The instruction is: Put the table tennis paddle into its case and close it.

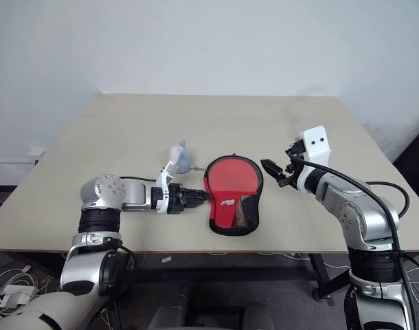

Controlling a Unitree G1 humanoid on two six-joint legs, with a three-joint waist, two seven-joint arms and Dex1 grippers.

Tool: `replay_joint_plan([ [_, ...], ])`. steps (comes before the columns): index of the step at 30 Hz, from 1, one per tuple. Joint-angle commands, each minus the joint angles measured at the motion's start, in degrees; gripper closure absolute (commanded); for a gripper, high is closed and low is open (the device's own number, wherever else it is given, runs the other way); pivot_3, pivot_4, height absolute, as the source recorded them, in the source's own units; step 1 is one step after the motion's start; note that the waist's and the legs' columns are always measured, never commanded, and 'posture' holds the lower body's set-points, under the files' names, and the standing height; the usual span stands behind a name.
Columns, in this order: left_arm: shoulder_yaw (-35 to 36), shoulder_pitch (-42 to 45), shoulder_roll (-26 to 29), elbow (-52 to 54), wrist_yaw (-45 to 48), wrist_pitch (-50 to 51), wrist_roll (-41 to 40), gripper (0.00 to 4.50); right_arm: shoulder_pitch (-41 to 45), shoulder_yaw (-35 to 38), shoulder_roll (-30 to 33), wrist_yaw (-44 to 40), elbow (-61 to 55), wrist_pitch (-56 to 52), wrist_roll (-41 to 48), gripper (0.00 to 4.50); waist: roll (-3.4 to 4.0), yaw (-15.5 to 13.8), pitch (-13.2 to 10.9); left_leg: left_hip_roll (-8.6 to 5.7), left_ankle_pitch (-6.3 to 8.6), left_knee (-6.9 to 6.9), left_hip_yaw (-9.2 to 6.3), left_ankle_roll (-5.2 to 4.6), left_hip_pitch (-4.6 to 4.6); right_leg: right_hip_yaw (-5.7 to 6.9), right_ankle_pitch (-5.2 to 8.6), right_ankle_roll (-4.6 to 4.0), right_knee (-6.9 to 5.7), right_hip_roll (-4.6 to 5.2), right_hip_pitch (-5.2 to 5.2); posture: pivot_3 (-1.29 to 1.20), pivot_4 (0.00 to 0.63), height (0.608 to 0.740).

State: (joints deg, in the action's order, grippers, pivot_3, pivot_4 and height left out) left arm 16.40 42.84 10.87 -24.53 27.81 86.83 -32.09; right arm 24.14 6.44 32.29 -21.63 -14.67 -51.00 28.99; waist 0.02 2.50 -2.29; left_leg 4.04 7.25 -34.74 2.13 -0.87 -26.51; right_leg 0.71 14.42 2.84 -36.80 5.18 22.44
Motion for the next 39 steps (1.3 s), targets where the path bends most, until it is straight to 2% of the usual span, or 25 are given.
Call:
replay_joint_plan([
  [1, 0.28, 1.82, -1.44, -2.75, -0.9, -2.4, 0.26, 1.94, 0.73, 1.19, -0.69, 0.87, -0.41, 1.35, -1.15, 0.26, -0.01, 0.03, 0.0, 0.0, 0.0, 0.0, 0.0, 0.0, 0.0, 0.0, 0.0, 0.0, 0.0, 0.0, 0.0, 0.0, 0.0, 0.74],
  [9, -3.77, 3.31, -5.87, -10.97, 0.2, -10.63, 2.19, 1.94, 2.01, 1.16, -2.38, 2.21, 1.38, 1.61, -3.12, 0.26, 0.0, -1.04, 0.0, -0.03, 0.0, -0.05, 0.0, 0.0, 0.01, 0.01, 0.0, 0.0, 0.0, 0.02, -0.04, 0.0, 0.0, 0.74],
  [16, -7.1, 3.8, -7.36, -12.94, 2.62, -11.87, 2.63, 1.94, 0.8, 1.36, -3.67, 3.16, 0.35, 1.23, -3.86, 0.26, -0.01, -2.22, 0.01, -0.12, 0.01, -0.07, 0.04, -0.02, -0.01, 0.01, 0.0, -0.01, 0.02, 0.14, -0.03, 0.0, 0.0, 0.74],
  [24, -4.63, 6.06, -12.13, -14.81, 3.54, -13.03, 0.42, 1.94, 0.53, 2.39, -4.86, 4.61, -0.04, 0.68, -4.28, 0.26, -0.02, -2.74, 0.0, -0.15, 0.02, -0.08, 0.05, -0.04, -0.09, 0.02, -0.03, -0.05, 0.06, 0.18, 0.01, 0.0, 0.0, 0.74],
  [32, -3.71, 5.88, -12.41, -15.3, 2.32, -13.19, 1.14, 1.94, 0.56, 2.72, -5.63, 5.66, 0.27, 0.69, -4.76, 0.26, 0.0, -2.32, -0.01, -0.13, 0.02, -0.05, 0.03, -0.04, -0.07, 0.02, -0.01, -0.01, 0.03, 0.15, 0.05, 0.0, 0.0, 0.74],
  [35, -2.16, 5.23, -12.91, -15.54, -1.16, -14.36, 1.62, 2.61, 0.76, 2.61, -5.8, 5.83, 0.68, 0.97, -5.09, 0.26, 0.0, -2.3, -0.01, -0.13, 0.02, -0.05, 0.03, -0.04, -0.07, 0.02, -0.01, -0.01, 0.03, 0.15, 0.04, 0.0, 0.0, 0.74],
  [39, -3.05, 3.38, -13.06, -11.92, -1.54, -10.96, 0.57, 3.96, 1.7, 2.27, -6.12, 5.91, 1.69, 1.45, -5.8, 0.26, 0.0, -2.3, -0.02, -0.13, 0.02, -0.05, 0.03, -0.04, -0.08, 0.02, -0.02, -0.02, 0.03, 0.15, 0.04, 0.0, 0.0, 0.74],
])
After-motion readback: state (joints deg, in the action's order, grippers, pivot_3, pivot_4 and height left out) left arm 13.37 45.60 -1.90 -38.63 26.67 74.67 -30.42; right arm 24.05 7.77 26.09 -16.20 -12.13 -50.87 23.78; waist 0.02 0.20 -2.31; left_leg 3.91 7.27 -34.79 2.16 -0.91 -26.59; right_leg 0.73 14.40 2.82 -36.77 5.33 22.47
